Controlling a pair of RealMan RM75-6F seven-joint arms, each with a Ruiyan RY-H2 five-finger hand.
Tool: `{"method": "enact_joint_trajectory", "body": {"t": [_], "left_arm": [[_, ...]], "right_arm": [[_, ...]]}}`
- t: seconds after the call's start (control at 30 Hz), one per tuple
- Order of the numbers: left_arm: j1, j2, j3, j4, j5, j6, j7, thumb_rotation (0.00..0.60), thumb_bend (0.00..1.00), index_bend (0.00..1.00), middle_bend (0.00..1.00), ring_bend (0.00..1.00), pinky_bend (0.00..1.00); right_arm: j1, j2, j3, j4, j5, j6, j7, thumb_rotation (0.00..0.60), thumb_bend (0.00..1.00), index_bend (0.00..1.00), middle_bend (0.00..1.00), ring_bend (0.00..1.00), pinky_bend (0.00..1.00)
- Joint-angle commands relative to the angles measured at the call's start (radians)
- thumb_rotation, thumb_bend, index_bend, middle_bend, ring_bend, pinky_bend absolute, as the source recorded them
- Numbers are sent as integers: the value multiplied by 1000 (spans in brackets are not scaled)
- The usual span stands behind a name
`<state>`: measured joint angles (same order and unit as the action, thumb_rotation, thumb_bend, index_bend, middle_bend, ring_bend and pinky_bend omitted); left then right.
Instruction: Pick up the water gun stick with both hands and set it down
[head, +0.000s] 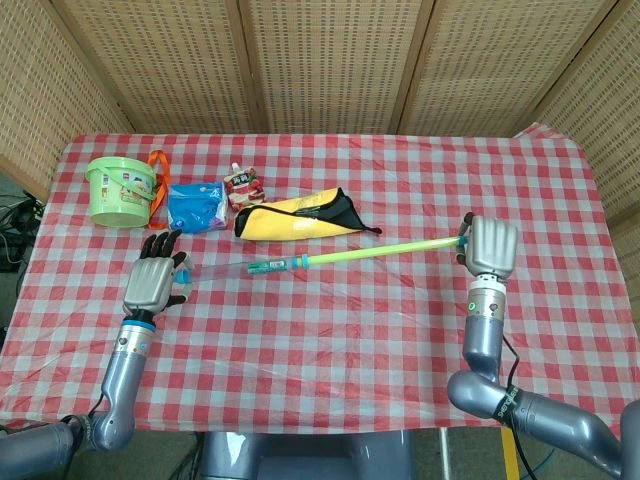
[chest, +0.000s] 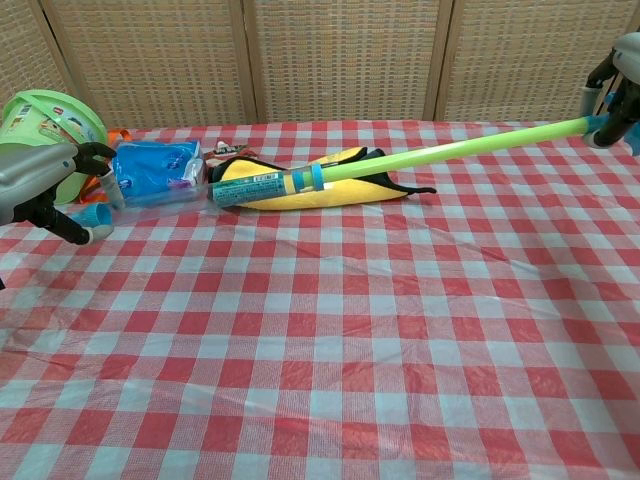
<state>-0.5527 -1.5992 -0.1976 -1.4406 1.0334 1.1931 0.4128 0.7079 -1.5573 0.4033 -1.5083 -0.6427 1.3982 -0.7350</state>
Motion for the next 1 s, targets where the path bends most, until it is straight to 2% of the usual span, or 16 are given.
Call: {"method": "enact_joint_trajectory", "body": {"t": [0.03,0.1,0.2,0.27,0.33,0.4,0.43,0.57,0.63,0.73,0.9,1.0], "left_arm": [[-3,-2,-1,-3,4,2,7,600,444,493,0,0,0],[-5,0,-2,-9,8,5,16,600,427,430,0,0,0],[-6,2,0,-15,12,12,35,600,338,278,0,0,0],[-5,1,4,-13,16,22,52,600,262,176,0,0,0],[-2,6,7,-21,11,20,62,600,186,62,0,0,0],[-1,13,8,-32,10,19,67,600,150,14,0,0,0],[0,18,8,-38,11,19,67,600,139,4,0,0,0],[7,33,12,-62,24,24,56,600,136,0,0,0,0],[14,42,15,-75,34,33,52,600,136,0,0,0,0],[24,53,17,-93,44,47,40,600,136,0,0,0,0],[64,104,41,-149,83,78,-2,600,135,0,0,0,0],[98,147,72,-179,118,97,-36,600,136,0,0,0,0]], "right_arm": [[-4,3,-2,-2,0,1,1,600,586,811,1000,1000,882],[-9,7,-5,-6,-1,1,1,600,580,798,1000,1000,881],[-17,15,-14,-10,-3,7,-8,600,522,717,1000,999,858],[-22,19,-23,-9,-14,18,-17,600,452,654,961,946,785],[-34,34,-42,-26,-1,27,-53,600,365,552,801,792,615],[-39,47,-47,-45,23,32,-88,600,312,463,628,648,487],[-43,51,-49,-52,35,38,-103,600,291,416,539,572,437],[-53,60,-50,-67,58,36,-112,600,267,322,318,341,329],[-60,65,-52,-75,55,31,-102,600,260,268,193,194,236],[-68,71,-60,-81,35,26,-81,600,258,205,79,65,129],[-108,108,-91,-122,-75,-5,43,600,256,180,37,20,67],[-147,160,-146,-147,-194,-60,158,600,229,132,4,0,3]]}}
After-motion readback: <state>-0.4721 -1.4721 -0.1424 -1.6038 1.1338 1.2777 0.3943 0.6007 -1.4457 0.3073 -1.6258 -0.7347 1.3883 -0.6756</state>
